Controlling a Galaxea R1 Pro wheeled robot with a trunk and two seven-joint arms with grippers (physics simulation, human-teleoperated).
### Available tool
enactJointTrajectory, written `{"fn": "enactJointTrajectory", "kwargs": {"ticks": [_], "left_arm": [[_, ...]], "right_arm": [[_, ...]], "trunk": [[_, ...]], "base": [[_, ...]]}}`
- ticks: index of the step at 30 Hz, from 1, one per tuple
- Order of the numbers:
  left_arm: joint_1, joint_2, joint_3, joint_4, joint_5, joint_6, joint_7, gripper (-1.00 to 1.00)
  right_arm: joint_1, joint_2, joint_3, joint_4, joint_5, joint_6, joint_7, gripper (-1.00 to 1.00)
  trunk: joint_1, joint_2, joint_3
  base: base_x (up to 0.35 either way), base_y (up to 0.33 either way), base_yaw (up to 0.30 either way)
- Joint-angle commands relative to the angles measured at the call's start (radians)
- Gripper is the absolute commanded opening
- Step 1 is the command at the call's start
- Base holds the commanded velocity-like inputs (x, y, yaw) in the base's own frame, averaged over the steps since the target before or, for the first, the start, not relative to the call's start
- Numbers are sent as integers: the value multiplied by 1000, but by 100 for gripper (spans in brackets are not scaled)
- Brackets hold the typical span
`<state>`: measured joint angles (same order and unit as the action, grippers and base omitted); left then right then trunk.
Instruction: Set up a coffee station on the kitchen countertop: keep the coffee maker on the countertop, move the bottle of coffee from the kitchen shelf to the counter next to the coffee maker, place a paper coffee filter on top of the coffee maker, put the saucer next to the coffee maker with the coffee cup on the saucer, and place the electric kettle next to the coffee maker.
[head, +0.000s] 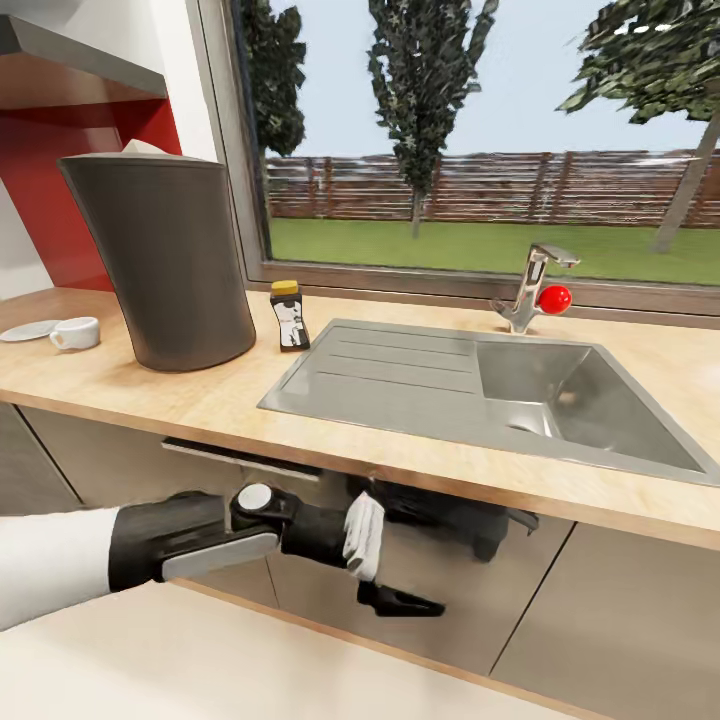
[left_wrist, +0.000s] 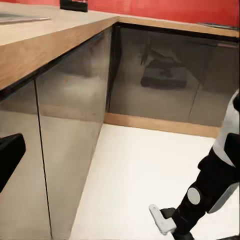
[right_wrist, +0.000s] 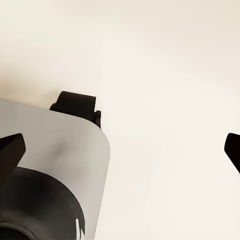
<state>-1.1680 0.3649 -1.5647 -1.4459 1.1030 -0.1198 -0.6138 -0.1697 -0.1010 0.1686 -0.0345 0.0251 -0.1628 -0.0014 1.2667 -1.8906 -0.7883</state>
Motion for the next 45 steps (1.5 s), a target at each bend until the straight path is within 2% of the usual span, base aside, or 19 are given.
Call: {"fn": "enactJointTrajectory", "kwargs": {"ticks": [1, 2, 3, 4, 5, 6, 9, 12, 14, 17, 20, 23, 25, 27, 28, 33, 35, 39, 45], "left_arm": [[-2, 13, -37, 0, 17, -28, -1, 100], [-2, 33, -90, 0, 29, -59, -1, 100], [-1, 42, -114, 0, 34, -71, 0, 100], [-1, 62, -187, -1, 42, -95, 2, 100], [-1, 68, -212, -2, 44, -104, 3, 100], [0, 86, -262, -5, 46, -128, 7, 100], [0, 132, -356, -11, 49, -169, 28, 100], [1, 157, -401, -13, 50, -180, 57, 100], [5, 185, -474, -14, 51, -205, 116, 100], [20, 211, -539, -14, 52, -242, 203, 100], [40, 243, -570, -14, 52, -261, 294, 100], [53, 258, -581, -14, 52, -268, 334, 100], [70, 270, -588, -14, 52, -272, 424, 100], [81, 272, -590, -14, 52, -274, 484, 100], [100, 273, -592, -14, 52, -275, 567, 100], [134, 274, -593, -13, 52, -276, 682, 100], [157, 275, -593, -10, 52, -276, 757, 100], [246, 273, -594, 9, 52, -276, 921, 100], [352, 268, -594, 63, 52, -277, 1023, 100]], "right_arm": [[-1, 0, 3, 1, 3, -3, 0, 100], [-1, 0, 3, 1, 3, -3, 0, 100], [-1, 0, 3, 1, 3, -3, 0, 100], [-1, 0, 3, 1, 3, -3, 0, 100], [-1, 0, 3, 1, 3, -3, 0, 100], [-1, 0, 3, 1, 3, -3, 0, 100], [-1, 0, 4, 1, 3, -3, 0, 100], [-1, 0, 3, 1, 3, -3, 0, 100], [-1, 0, 3, 1, 3, -3, 0, 100], [-1, 0, 4, 1, 3, -3, 0, 100], [-1, 0, 4, 1, 3, -3, 0, 100], [-1, 0, 5, 1, 3, -3, 0, 100], [-1, 1, 5, 2, 3, -3, 0, 100], [-1, 1, 5, 2, 3, -3, 0, 100], [-1, 1, 5, 2, 3, -3, 0, 100], [-1, 1, 4, 2, 3, -3, 0, 100], [-1, 1, 5, 2, 3, -3, 0, 100], [-1, 1, 4, 2, 3, -3, 0, 100], [-1, 1, 4, 2, 3, -3, 0, 100]], "trunk": [[0, 0, -1], [0, 0, -1], [0, 0, -1], [0, 0, -1], [0, 0, -1], [0, 0, -1], [0, 0, -1], [0, 0, -1], [0, 0, -1], [0, 0, -1], [0, 0, -1], [0, 0, -1], [0, 0, -1], [0, 0, -1], [0, 0, -1], [0, 0, -1], [0, 0, -1], [0, 0, -1], [0, 0, -1]], "base": [[0, 0, 0], [0, 0, 0], [0, 0, 0], [0, 0, 0], [0, 0, 0], [0, 0, 0], [0, 0, 0], [0, 0, 0], [0, 0, 0], [0, 0, 0], [0, 0, 0], [0, 0, 0], [0, 0, 0], [0, 0, 0], [0, 0, 0], [0, 0, 0], [0, 0, 0], [0, 0, 0], [0, 0, 0]]}}
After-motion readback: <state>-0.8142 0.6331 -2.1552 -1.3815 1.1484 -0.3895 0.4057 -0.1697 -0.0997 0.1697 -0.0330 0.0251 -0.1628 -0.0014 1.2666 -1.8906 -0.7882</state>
